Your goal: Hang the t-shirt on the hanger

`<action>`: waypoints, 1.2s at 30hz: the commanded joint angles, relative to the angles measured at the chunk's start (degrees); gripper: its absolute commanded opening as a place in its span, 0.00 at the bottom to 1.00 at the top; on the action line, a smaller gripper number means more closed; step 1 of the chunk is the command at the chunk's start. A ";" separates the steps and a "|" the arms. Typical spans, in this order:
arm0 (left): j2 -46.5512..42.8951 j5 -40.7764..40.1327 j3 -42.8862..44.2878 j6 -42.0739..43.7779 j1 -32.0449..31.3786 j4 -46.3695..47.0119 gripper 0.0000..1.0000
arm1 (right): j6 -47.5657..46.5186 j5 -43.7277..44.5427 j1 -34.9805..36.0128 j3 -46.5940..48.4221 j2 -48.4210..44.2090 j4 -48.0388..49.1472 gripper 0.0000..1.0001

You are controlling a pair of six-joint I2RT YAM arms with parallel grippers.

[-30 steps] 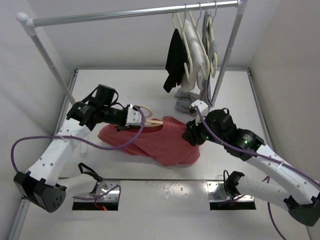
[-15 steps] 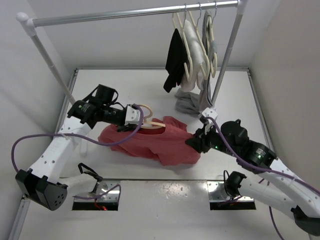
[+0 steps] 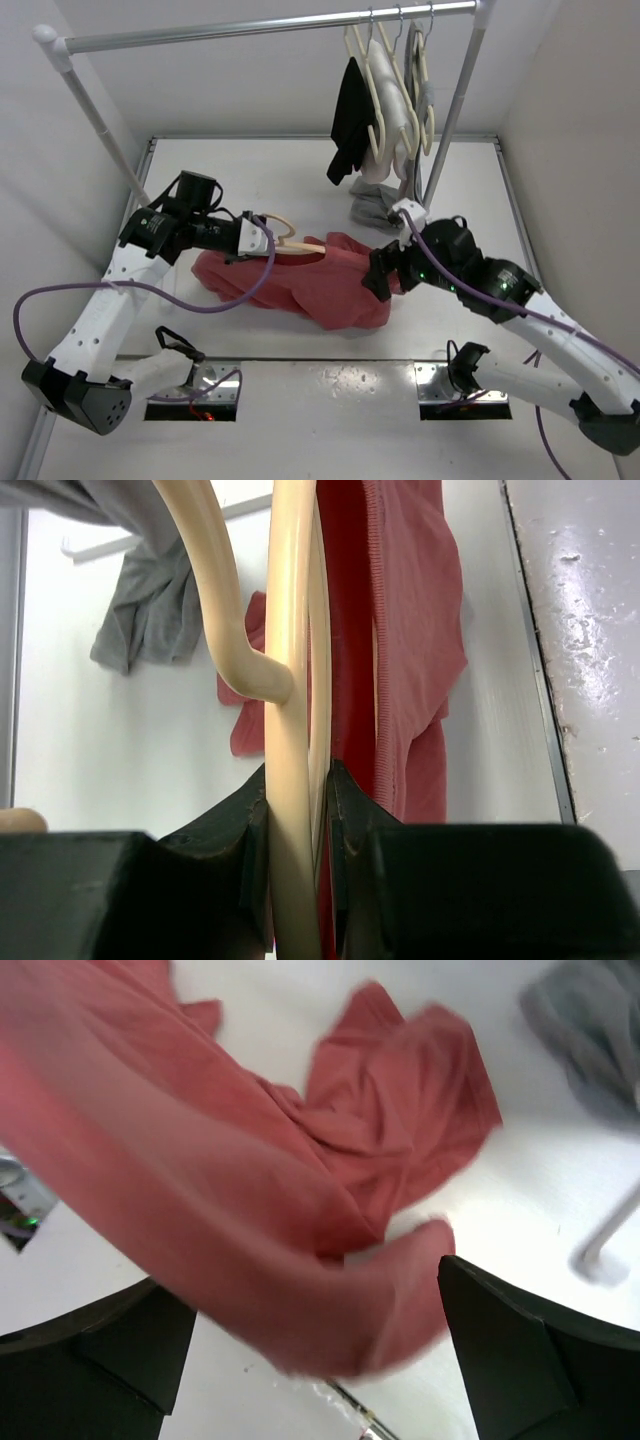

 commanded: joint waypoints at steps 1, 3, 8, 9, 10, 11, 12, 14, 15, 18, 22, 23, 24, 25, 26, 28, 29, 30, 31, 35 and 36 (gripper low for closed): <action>-1.48 3.27 0.33 2.86 -0.97 1.94 0.00 | -7.05 -6.19 0.60 13.77 6.41 1.74 1.00; -1.48 3.27 0.33 2.86 -1.50 1.94 0.00 | -9.25 -11.98 0.60 18.80 13.24 -1.06 1.00; -1.48 2.21 0.33 2.86 -2.02 1.94 0.00 | -13.65 -13.60 1.66 24.45 18.11 -0.02 1.00; -0.96 2.21 0.33 2.86 -2.02 1.94 0.00 | -14.17 -14.38 2.18 24.45 18.73 -0.02 1.00; -0.95 2.21 0.33 2.16 -2.02 1.94 0.00 | -14.70 -15.52 2.18 24.97 19.61 -0.02 1.00; -0.95 2.21 0.33 2.16 -2.02 2.64 0.00 | -15.32 -17.18 2.18 24.98 21.44 -0.02 1.00; -0.95 2.21 0.33 1.37 -2.02 3.34 0.00 | -15.32 -20.94 2.18 24.98 22.16 -0.02 1.00; -0.34 2.21 1.03 0.75 -2.02 3.35 0.00 | -14.80 -23.61 2.71 23.40 22.78 1.21 0.91; 0.19 2.21 1.64 -0.03 -2.02 4.04 0.00 | -14.80 -24.31 2.71 22.79 22.78 1.91 0.88; 0.19 2.21 2.17 -0.57 -2.02 4.58 0.00 | -12.34 -23.45 2.71 20.76 22.78 5.25 0.57; 0.72 2.74 2.17 -3.28 -1.50 6.59 0.00 | -9.35 -21.96 2.71 19.44 22.25 10.52 0.04; 0.72 2.74 2.17 -5.47 -1.50 7.38 0.00 | -8.82 -20.82 2.71 18.92 22.25 11.23 0.00; 0.11 2.74 1.65 -6.53 -1.50 8.00 0.00 | -7.77 -20.28 2.71 18.39 21.64 11.93 0.00; 0.10 2.74 1.12 -7.94 -0.80 10.09 0.00 | -7.15 -19.67 2.71 18.39 21.64 12.46 0.00; -0.68 2.74 1.12 -12.74 -0.79 11.77 0.00 | -6.63 -17.83 3.23 18.39 21.64 13.16 0.00; -2.18 -0.50 -0.98 -18.56 -0.18 17.55 0.25 | -5.39 -14.67 3.24 19.00 21.11 13.17 0.00; -2.70 -1.55 -0.99 -22.85 -0.18 18.98 0.40 | -4.43 -13.43 3.85 19.00 21.11 13.17 0.00; -3.84 -3.74 -2.38 -24.63 -0.18 21.34 0.60 | -3.73 -11.51 4.38 19.61 21.11 13.17 0.00; -4.37 -4.89 -2.40 -26.39 -0.18 22.50 0.67 | -3.72 -10.71 4.38 20.23 21.63 13.17 0.00; -7.70 -10.95 -5.03 -37.62 0.35 28.73 1.00 | -2.67 -7.10 6.31 22.51 23.04 13.69 0.00; -8.50 -12.71 -5.03 -39.40 0.35 30.05 1.00 | -2.67 -6.40 7.10 23.04 23.04 13.69 0.00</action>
